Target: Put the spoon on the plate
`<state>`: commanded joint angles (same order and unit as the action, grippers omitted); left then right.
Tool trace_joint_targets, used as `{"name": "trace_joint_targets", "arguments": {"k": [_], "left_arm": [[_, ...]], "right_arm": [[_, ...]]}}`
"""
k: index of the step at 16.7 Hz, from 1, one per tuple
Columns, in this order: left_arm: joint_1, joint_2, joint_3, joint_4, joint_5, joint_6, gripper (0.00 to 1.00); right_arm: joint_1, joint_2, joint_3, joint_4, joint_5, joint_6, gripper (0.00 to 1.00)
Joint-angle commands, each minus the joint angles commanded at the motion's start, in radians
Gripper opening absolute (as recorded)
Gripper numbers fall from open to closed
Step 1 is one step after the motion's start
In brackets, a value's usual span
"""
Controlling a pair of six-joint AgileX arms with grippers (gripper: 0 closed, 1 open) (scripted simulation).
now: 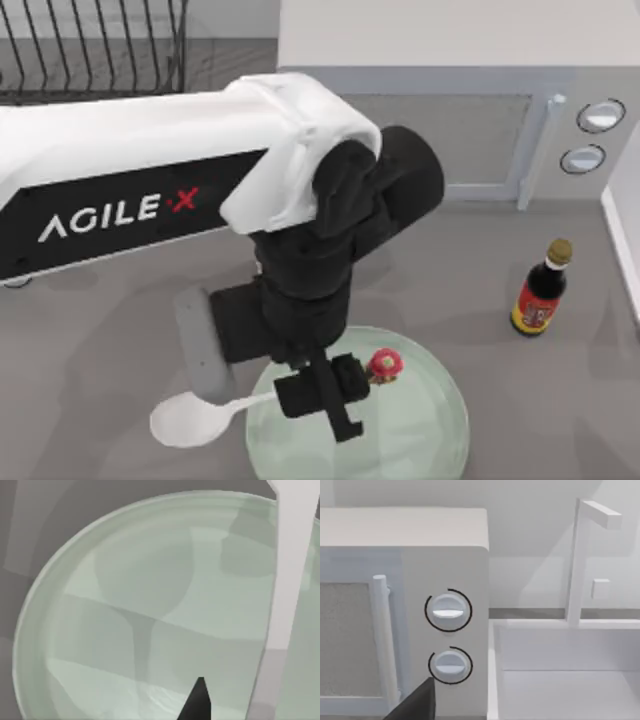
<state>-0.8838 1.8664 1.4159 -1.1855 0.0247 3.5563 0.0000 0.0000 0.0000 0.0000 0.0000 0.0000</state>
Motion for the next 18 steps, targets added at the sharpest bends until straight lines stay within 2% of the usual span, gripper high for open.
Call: {"name": "trace_joint_targets", "arguments": {"k": [7, 18], "left_arm": [[-0.076, 0.077, 0.034, 0.08, -0.031, 0.184, 0.0], [-0.083, 0.074, 0.031, 0.084, -0.029, 0.204, 0.0]], "right_arm": [[0.0, 0.0, 0.0, 0.0, 0.0, 0.0, 1.0], [0.0, 0.0, 0.0, 0.0, 0.0, 0.0, 1.0]]}}
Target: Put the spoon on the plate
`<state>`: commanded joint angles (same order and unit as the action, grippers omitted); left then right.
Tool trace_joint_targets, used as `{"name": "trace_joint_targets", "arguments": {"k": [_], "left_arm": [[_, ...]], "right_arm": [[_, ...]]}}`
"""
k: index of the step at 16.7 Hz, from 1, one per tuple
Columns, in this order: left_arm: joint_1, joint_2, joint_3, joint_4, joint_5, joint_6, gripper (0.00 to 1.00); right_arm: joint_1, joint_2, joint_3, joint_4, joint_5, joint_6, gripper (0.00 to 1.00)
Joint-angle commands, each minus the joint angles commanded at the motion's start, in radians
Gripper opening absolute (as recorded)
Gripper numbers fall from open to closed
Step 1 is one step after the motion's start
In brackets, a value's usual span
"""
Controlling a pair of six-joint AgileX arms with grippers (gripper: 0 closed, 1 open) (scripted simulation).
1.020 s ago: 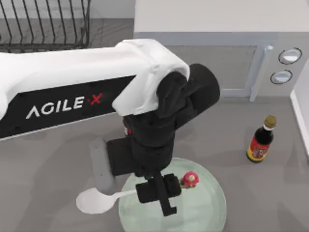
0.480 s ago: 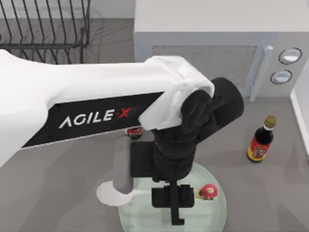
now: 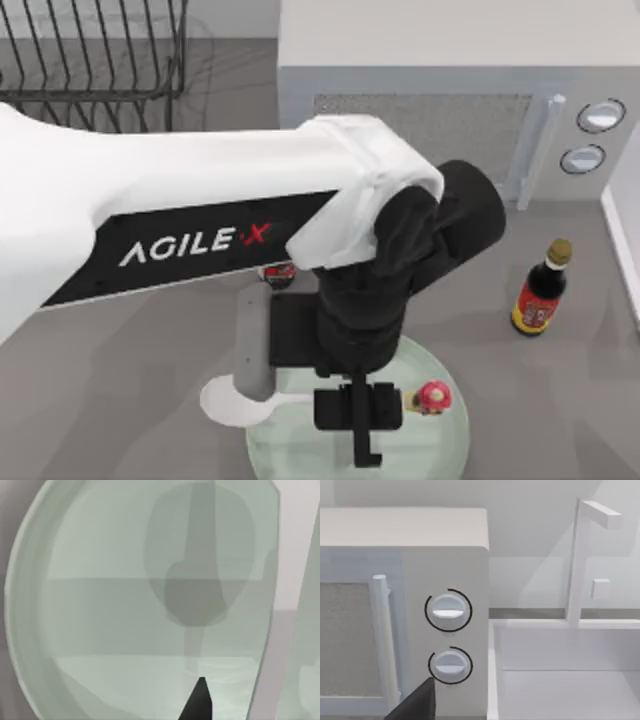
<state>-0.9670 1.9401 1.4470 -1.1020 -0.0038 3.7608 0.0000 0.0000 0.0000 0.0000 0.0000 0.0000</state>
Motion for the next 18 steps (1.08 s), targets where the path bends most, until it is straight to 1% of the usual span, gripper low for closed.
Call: {"name": "trace_joint_targets", "arguments": {"k": [11, 18], "left_arm": [[-0.07, -0.118, -0.063, -0.042, 0.05, 0.052, 0.0], [-0.073, -0.119, -0.06, 0.013, 0.041, 0.037, 0.0]], "right_arm": [[0.0, 0.0, 0.0, 0.0, 0.0, 0.0, 1.0], [0.0, 0.0, 0.0, 0.0, 0.0, 0.0, 1.0]]}}
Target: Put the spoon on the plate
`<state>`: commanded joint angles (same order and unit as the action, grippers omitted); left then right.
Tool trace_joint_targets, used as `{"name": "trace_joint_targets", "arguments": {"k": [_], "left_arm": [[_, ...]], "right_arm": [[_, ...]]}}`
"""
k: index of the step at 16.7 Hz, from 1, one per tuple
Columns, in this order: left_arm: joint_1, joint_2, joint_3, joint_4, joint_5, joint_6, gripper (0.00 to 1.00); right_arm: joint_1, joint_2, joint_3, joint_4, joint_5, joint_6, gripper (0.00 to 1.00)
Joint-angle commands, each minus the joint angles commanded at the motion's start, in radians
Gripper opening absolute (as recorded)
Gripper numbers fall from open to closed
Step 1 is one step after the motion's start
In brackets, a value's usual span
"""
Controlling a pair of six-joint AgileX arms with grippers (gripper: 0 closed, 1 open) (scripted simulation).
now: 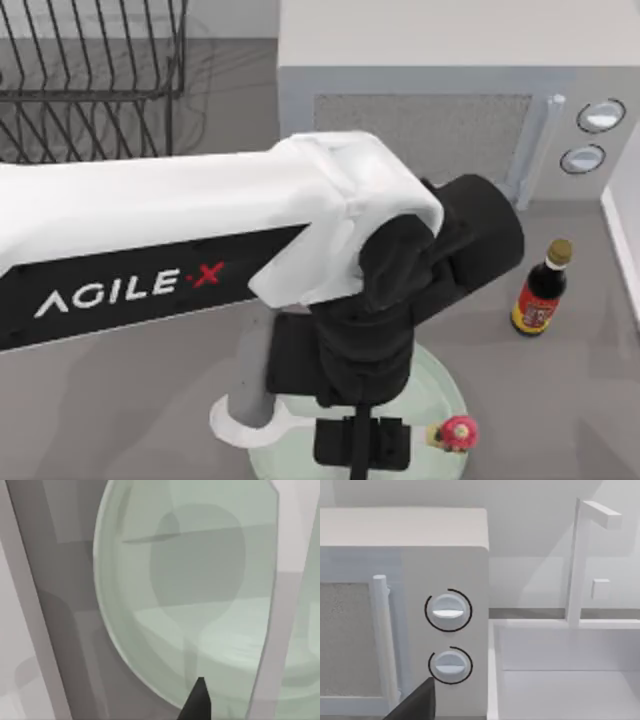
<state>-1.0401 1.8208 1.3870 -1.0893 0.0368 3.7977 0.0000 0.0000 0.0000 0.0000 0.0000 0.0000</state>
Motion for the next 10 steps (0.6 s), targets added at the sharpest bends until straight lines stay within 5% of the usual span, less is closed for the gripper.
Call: {"name": "trace_joint_targets", "arguments": {"k": [10], "left_arm": [[0.061, 0.14, -0.017, 0.137, -0.041, -0.035, 0.0]], "right_arm": [[0.0, 0.0, 0.0, 0.0, 0.0, 0.0, 1.0]]}}
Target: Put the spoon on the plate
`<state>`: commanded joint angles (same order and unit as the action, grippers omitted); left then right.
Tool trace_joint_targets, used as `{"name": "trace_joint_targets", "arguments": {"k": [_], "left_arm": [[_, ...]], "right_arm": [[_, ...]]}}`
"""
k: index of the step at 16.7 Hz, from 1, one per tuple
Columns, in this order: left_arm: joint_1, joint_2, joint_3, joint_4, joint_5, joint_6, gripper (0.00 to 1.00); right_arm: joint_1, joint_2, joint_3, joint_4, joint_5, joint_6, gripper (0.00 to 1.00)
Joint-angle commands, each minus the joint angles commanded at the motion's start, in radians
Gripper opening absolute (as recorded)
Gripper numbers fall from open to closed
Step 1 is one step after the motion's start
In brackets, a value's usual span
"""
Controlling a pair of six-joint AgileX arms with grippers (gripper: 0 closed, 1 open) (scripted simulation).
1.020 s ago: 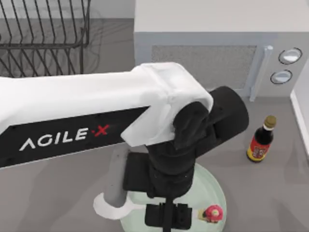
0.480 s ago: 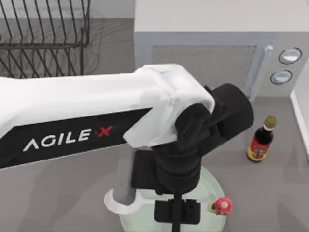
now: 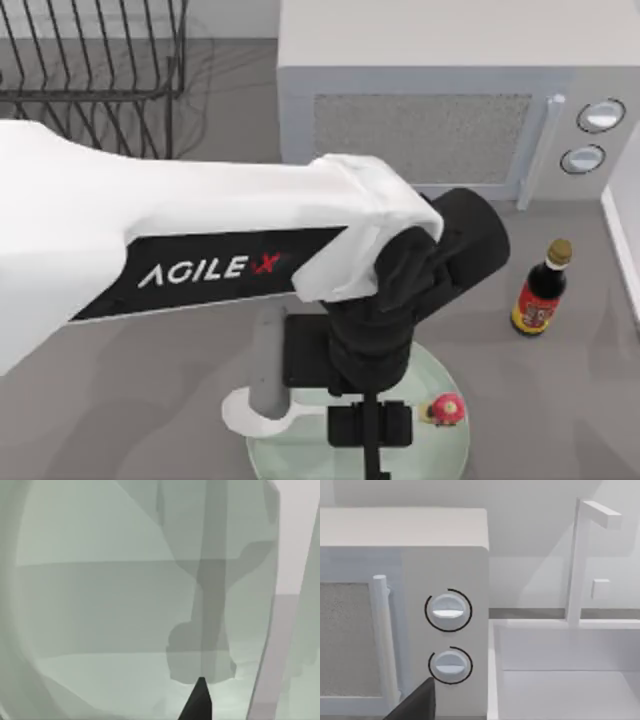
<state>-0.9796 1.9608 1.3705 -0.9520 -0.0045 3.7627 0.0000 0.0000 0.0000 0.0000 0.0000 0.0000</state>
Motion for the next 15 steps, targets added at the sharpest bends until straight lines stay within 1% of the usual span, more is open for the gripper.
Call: {"name": "trace_joint_targets", "arguments": {"k": [3, 8, 15], "left_arm": [[0.01, 0.049, -0.023, 0.02, -0.004, -0.006, 0.0], [0.01, 0.049, -0.023, 0.02, -0.004, -0.006, 0.0], [0.01, 0.049, -0.023, 0.02, -0.004, -0.006, 0.53]], "right_arm": [[0.0, 0.0, 0.0, 0.0, 0.0, 0.0, 1.0], [0.0, 0.0, 0.0, 0.0, 0.0, 0.0, 1.0], [0.0, 0.0, 0.0, 0.0, 0.0, 0.0, 1.0]]}}
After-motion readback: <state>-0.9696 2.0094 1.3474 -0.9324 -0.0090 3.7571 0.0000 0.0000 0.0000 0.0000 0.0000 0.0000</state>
